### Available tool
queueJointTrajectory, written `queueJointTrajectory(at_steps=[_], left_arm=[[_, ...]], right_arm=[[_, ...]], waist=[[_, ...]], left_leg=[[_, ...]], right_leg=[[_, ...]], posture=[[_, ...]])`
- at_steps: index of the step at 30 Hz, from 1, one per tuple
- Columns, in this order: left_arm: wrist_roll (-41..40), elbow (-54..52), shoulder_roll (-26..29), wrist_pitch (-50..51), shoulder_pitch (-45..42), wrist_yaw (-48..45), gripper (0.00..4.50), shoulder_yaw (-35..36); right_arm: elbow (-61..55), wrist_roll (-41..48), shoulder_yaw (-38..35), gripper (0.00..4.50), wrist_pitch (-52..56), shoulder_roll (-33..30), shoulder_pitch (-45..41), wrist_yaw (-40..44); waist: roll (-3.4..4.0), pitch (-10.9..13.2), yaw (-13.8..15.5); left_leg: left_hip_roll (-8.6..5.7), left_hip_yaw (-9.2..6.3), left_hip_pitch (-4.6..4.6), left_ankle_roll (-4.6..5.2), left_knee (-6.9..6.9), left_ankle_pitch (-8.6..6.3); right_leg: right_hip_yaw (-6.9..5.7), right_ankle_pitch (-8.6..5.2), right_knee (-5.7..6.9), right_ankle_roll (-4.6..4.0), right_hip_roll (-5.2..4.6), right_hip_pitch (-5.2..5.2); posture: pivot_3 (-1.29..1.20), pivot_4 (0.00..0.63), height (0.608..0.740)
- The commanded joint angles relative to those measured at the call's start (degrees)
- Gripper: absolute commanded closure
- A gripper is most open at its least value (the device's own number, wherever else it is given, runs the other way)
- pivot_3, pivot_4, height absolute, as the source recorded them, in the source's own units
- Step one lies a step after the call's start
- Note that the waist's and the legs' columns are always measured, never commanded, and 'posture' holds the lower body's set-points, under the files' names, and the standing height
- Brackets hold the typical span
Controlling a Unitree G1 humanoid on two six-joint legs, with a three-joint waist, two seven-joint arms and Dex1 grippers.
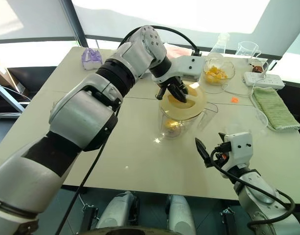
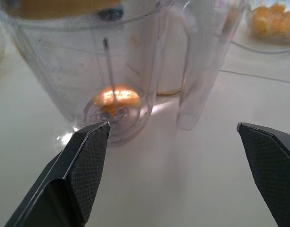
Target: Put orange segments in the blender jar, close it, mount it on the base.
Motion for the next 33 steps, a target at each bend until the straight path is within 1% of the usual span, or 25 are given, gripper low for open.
queueJointTrajectory(at_steps=[1, 4, 7, 11, 17, 24, 26, 27, 29, 30, 32, 33], left_arm=[[0.2, 0.2, -0.1, 0.9, 0.7, -4.4, 4.25, 0.4], [0.4, 0.1, 0.1, 0.8, 1.7, -6.8, 4.25, 0.4], [0.7, 0.1, -0.1, 1.8, 2.3, -6.3, 4.25, 0.6], [0.2, 0.1, -0.4, 3.4, 3.1, -4.9, 4.25, 1.5], [0.3, 0.0, -0.9, 4.5, 3.6, -3.5, 4.25, 2.6], [0.1, 0.0, -1.5, 4.9, 3.5, -2.3, 4.25, 3.5], [0.1, 0.0, -1.6, 4.9, 3.4, -2.2, 4.25, 3.6], [0.1, 0.0, -1.6, 4.9, 3.4, -2.2, 4.25, 3.6], [0.0, 0.0, -1.6, 5.0, 3.4, -2.4, 4.25, 3.7], [0.1, 0.0, -1.6, 4.9, 3.5, -2.5, 4.25, 3.6], [0.3, 0.0, -1.5, 4.7, 3.8, -2.8, 4.25, 3.6], [0.4, 0.0, -1.4, 4.6, 3.9, -2.9, 4.25, 3.5]], right_arm=[[2.7, -5.8, 0.7, 0.00, -2.9, 0.0, -2.8, -1.6], [7.3, -10.7, 3.5, 0.00, -5.4, 1.5, -6.3, -3.2], [10.7, -14.1, 6.0, 0.00, -7.3, 3.1, -9.1, -3.7], [17.2, -18.1, 9.2, 0.00, -10.8, 5.9, -12.6, -4.4], [25.9, -21.4, 9.0, 0.00, -16.6, 9.4, -17.3, -5.6], [34.1, -24.7, 8.9, 0.00, -23.3, 11.7, -22.6, -6.8], [35.8, -25.1, 8.6, 0.56, -25.0, 12.2, -23.5, -7.2], [36.2, -25.2, 8.4, 0.91, -25.6, 12.4, -23.7, -7.3], [36.3, -25.3, 8.4, 1.88, -26.3, 12.7, -23.8, -7.1], [36.2, -25.4, 8.5, 2.52, -26.4, 12.9, -23.9, -7.1], [36.0, -25.5, 8.9, 3.50, -26.3, 12.9, -23.9, -7.0], [35.9, -25.3, 9.1, 3.61, -26.2, 13.0, -23.9, -6.8]], waist=[[0.01, 0.0, 0.0], [0.08, 0.0, -0.1], [0.18, -0.1, -0.1], [0.21, -0.1, 0.0], [0.23, -0.1, -0.1], [0.24, -0.1, -0.1], [0.24, -0.1, 0.0], [0.24, -0.1, 0.0], [0.24, -0.1, 0.1], [0.24, -0.1, 0.1], [0.33, -0.2, 0.0], [0.33, -0.2, 0.1]], left_leg=[[0.00, -0.01, -0.01, 0.00, 0.00, 0.00], [0.01, -0.02, -0.05, 0.01, -0.02, 0.00], [-0.01, -0.03, -0.20, 0.06, -0.15, -0.04], [-0.10, -0.05, -0.20, 0.15, -0.18, -0.08], [-0.08, -0.04, -0.17, 0.15, -0.14, -0.08], [-0.10, -0.06, -0.12, 0.15, -0.13, -0.08], [-0.11, -0.05, -0.12, 0.15, -0.13, -0.08], [-0.11, -0.06, -0.13, 0.15, -0.13, -0.08], [-0.13, -0.07, -0.13, 0.15, -0.13, -0.08], [-0.15, -0.08, -0.14, 0.15, -0.13, -0.08], [-0.19, -0.07, -0.14, 0.15, -0.13, -0.08], [-0.20, -0.05, -0.09, 0.15, -0.13, -0.08]], right_leg=[[0.00, 0.01, 0.02, -0.02, 0.01, -0.01], [-0.01, 0.01, 0.03, -0.03, 0.05, -0.06], [0.02, -0.02, 0.06, 0.02, 0.10, -0.26], [0.02, -0.03, 0.06, 0.04, 0.15, -0.27], [0.06, -0.03, 0.03, 0.05, 0.08, -0.19], [0.05, -0.03, 0.05, 0.06, 0.08, -0.15], [0.06, -0.03, 0.05, 0.07, 0.08, -0.14], [0.06, -0.03, 0.04, 0.07, 0.08, -0.13], [0.06, -0.03, 0.04, 0.07, 0.07, -0.12], [0.06, -0.03, 0.04, 0.08, 0.04, -0.12], [0.06, -0.04, 0.04, 0.08, -0.02, -0.11], [0.08, -0.03, 0.02, 0.09, -0.04, -0.06]], posture=[[0.00, 0.150, 0.740], [0.00, 0.150, 0.740], [0.00, 0.150, 0.740], [0.00, 0.150, 0.740], [0.00, 0.150, 0.740], [0.00, 0.150, 0.740], [0.00, 0.150, 0.740], [0.00, 0.150, 0.740], [0.00, 0.150, 0.740], [0.00, 0.150, 0.740], [0.00, 0.150, 0.740], [0.00, 0.150, 0.740]])
